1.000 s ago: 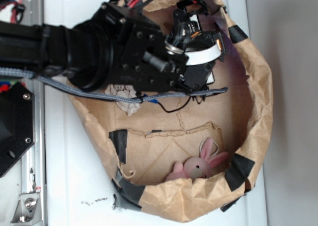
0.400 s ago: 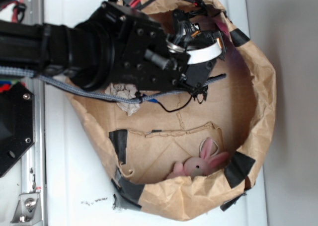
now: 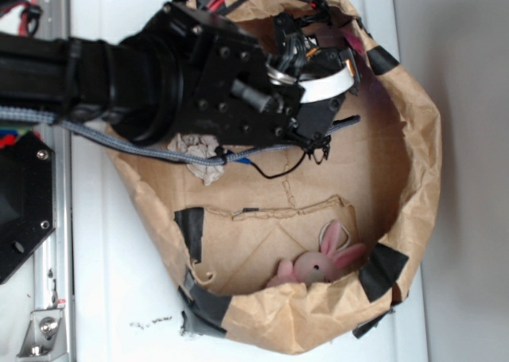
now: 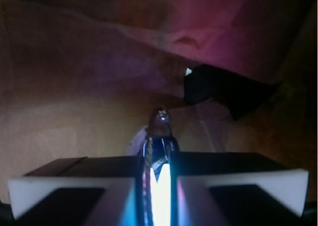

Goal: Grab the silver keys.

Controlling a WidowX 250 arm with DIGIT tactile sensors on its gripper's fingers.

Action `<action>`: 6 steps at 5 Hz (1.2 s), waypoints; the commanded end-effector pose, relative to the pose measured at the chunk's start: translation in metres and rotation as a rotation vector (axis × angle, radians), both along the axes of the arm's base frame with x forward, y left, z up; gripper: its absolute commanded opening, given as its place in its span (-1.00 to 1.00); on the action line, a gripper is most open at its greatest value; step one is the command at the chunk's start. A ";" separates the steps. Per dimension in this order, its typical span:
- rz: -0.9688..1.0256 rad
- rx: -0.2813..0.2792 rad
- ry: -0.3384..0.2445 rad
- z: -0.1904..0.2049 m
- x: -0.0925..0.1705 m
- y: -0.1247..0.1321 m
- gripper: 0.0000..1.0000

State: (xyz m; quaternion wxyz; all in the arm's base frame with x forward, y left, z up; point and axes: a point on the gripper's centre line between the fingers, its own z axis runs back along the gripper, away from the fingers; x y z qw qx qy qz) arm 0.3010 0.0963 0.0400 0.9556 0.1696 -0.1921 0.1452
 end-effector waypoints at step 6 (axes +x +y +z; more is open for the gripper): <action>-0.016 -0.311 0.235 0.105 -0.034 -0.061 -1.00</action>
